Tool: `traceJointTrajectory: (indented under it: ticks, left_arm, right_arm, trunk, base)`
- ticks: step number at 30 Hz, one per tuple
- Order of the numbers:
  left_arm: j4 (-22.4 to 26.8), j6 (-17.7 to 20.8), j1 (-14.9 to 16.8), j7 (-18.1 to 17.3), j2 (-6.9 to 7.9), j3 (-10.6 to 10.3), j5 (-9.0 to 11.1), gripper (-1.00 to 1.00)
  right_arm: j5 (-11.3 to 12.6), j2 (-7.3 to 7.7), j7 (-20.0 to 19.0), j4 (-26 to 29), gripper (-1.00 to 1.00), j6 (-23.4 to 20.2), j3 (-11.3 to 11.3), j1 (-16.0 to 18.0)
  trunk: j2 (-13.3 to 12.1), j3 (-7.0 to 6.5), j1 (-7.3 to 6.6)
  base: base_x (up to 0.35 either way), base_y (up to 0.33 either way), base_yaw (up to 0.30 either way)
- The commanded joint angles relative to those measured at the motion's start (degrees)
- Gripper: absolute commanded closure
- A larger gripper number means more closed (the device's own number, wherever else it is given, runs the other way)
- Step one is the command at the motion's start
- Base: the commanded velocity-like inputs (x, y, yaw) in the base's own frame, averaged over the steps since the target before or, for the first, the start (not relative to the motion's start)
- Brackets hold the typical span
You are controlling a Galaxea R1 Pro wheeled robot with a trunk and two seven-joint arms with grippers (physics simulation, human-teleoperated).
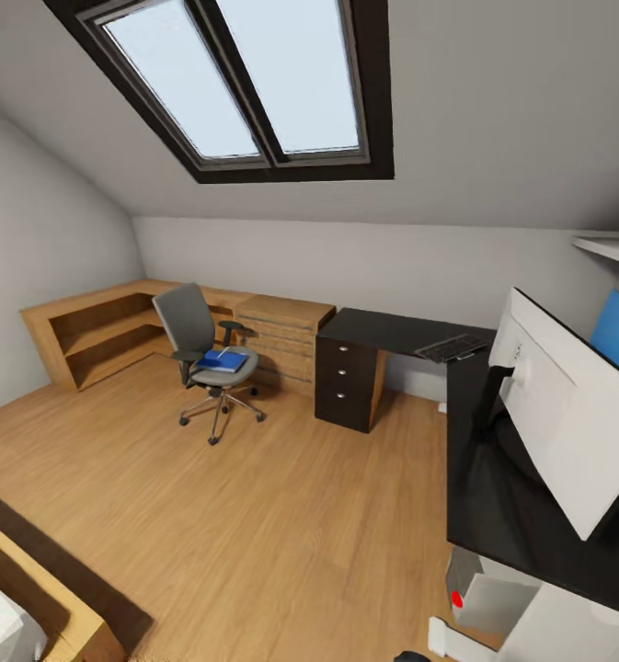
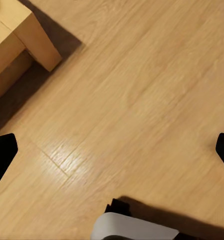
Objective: In the bedroom, organize the workspace by keeping the computer under the desk, ensuring the monitor is on the desk, placing the keyboard on the desk next to the monitor, placing the mouse on the desk next to the keyboard, moving the folder from the swivel chair onto the desk next to the mouse, stacking the notebook on top of the folder with the pen on top of the notebook, and positioning the swivel chair next to the desk.
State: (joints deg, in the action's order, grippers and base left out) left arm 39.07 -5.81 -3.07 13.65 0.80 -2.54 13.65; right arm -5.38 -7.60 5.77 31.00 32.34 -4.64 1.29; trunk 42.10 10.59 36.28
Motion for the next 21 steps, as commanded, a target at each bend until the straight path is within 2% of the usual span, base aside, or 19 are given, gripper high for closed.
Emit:
traceJointTrajectory:
  ticks: [1, 13, 21]
  left_arm:
    - [0.05, -0.16, 0.00, 0.30, 0.09, -0.50, 0.49, -1.00]
    - [0.04, -0.17, 0.00, 0.33, 0.09, -0.88, 0.50, -1.00]
    - [-0.02, -0.17, 0.00, 0.33, 0.09, -0.95, 0.50, -1.00]
  right_arm:
    - [-0.59, -0.07, 0.20, -0.03, 1.00, 0.18, -0.29, 0.03]
    - [-0.56, -0.05, 0.19, -0.06, 1.00, 0.26, -0.29, 0.03]
    - [-0.53, 0.05, 0.15, -0.01, 1.00, 0.26, -0.33, 0.03]
  trunk:
    - [0.07, 0.07, 0.04]
    - [0.07, 0.07, 0.04]
    - [0.07, 0.07, 0.04]
  base:
    - [0.196, 0.127, 0.290]
    - [0.255, 0.192, 0.284]
    - [0.277, 0.212, 0.058]
